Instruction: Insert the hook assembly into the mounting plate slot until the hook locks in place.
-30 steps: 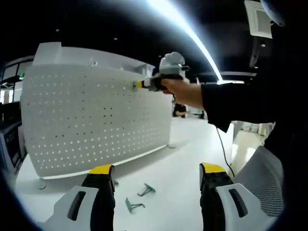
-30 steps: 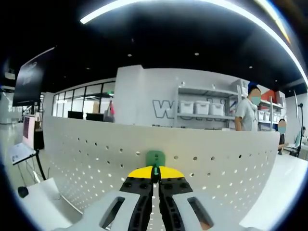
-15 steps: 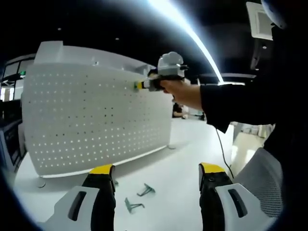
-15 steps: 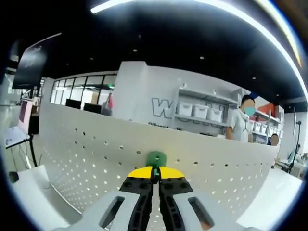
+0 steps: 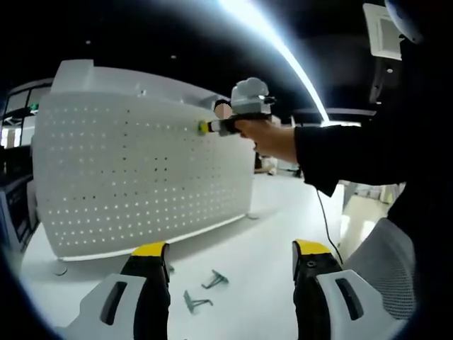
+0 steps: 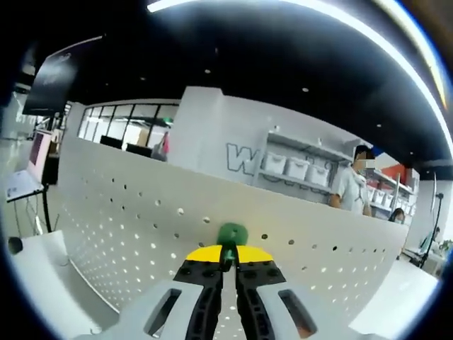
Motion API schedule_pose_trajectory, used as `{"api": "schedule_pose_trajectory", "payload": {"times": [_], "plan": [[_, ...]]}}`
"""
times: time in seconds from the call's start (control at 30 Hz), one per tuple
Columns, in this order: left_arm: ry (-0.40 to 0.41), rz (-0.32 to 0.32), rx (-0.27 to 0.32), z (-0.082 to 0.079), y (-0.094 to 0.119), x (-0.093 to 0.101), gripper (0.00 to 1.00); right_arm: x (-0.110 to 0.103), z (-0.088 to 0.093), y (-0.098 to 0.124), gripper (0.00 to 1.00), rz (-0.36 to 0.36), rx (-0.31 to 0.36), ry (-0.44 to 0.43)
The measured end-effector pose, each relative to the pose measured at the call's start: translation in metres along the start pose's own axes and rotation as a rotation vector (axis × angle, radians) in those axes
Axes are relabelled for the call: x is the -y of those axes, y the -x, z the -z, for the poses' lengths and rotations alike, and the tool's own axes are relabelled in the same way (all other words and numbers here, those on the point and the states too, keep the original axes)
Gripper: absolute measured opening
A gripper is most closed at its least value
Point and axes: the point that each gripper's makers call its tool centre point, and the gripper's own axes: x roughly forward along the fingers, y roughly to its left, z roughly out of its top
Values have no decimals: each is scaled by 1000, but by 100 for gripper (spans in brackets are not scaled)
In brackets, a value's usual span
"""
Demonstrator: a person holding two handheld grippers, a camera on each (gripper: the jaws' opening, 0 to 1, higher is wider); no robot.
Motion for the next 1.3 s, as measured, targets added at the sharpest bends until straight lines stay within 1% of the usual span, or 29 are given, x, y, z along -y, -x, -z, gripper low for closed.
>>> {"api": "schedule_pose_trajectory", "payload": {"times": [0.13, 0.27, 0.47, 0.57, 0.63, 0.73, 0.83, 1.0, 1.1, 1.2, 1.3], "plan": [[2, 5, -3, 1, 0, 1, 71, -1, 0, 1, 9, -5, 3, 1], [5, 4, -1, 0, 0, 1, 72, 1, 0, 5, 15, -14, 17, -42], [4, 6, -5, 1, 0, 2, 71, 6, 2, 14, 17, -23, 24, -48], [1, 5, -10, 3, 0, 2, 71, 8, 1, 21, 24, -43, 35, -85], [3, 3, -10, 3, 0, 1, 71, 9, 1, 24, 25, -49, 41, -84], [2, 0, -11, 4, 0, 1, 70, 11, 0, 30, 33, -63, 48, -89], [-1, -4, -14, 4, 0, 0, 70, 14, -6, 35, 41, -70, 76, -110], [-6, -7, -23, 6, 0, -1, 70, 11, -11, 43, 52, -88, 97, -119], [-8, -9, -26, 7, 0, -1, 69, 8, -13, 49, 55, -101, 106, -131], [-8, -12, -28, 8, 0, -3, 69, 5, -15, 53, 62, -119, 116, -158], [-10, -15, -32, 8, -1, -3, 69, 2, -18, 61, 64, -134, 132, -175]]}}
